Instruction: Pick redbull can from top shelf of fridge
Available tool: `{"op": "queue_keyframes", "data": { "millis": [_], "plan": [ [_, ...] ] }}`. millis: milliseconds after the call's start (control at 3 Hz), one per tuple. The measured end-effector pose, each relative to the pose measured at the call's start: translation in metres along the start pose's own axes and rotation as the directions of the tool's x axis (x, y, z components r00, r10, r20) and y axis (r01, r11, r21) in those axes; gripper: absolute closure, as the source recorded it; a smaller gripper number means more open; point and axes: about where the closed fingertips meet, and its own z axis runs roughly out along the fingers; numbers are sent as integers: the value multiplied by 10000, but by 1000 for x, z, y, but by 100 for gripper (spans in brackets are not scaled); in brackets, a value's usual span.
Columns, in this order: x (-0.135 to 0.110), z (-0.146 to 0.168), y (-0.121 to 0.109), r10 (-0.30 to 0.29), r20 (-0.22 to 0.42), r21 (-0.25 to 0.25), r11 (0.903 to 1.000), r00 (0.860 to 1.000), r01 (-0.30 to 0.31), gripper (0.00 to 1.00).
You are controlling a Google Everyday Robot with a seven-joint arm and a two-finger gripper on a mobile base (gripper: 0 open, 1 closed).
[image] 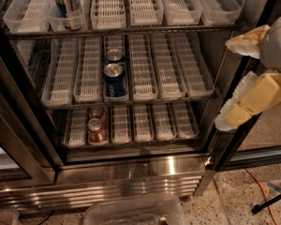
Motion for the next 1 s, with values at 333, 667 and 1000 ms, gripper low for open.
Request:
{"op": "queue_keyframes", "data": {
  "millis": [333, 667, 1000],
  "plan": [
    [-34, 3, 6, 196, 1793, 53, 9998, 9836, -208, 0],
    [-69, 5, 11, 570, 3356, 251, 9973, 9403, -694, 0],
    [-99, 8, 13, 1115, 4591, 418, 9883, 8813, -1468, 0]
  ]
}}
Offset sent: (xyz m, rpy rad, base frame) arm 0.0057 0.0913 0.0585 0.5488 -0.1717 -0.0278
